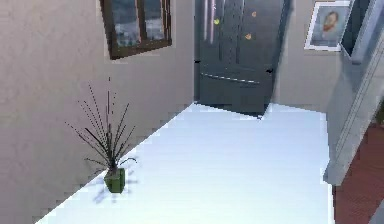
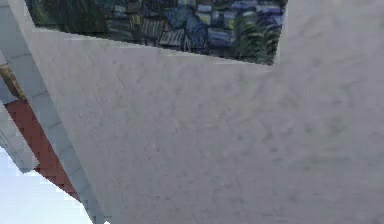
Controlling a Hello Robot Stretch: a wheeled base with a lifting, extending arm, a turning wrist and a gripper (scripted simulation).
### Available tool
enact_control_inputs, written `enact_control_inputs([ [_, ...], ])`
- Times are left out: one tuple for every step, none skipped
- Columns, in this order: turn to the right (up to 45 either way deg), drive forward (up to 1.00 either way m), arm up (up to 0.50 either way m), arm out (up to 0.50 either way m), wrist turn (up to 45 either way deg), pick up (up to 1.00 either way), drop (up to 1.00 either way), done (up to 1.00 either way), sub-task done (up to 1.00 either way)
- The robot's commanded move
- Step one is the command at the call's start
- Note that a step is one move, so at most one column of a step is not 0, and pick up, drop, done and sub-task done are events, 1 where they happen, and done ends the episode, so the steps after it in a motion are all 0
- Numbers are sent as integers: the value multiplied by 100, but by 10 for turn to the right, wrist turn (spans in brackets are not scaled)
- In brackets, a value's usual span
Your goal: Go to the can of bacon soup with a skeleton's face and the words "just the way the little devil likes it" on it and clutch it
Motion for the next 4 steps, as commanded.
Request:
enact_control_inputs([
  [0,5,0,0,0,0,0,0,0],
  [-120,0,0,0,0,0,0,0,0],
  [0,20,0,0,0,0,0,0,0],
  [-450,0,0,0,0,0,0,0,0],
])
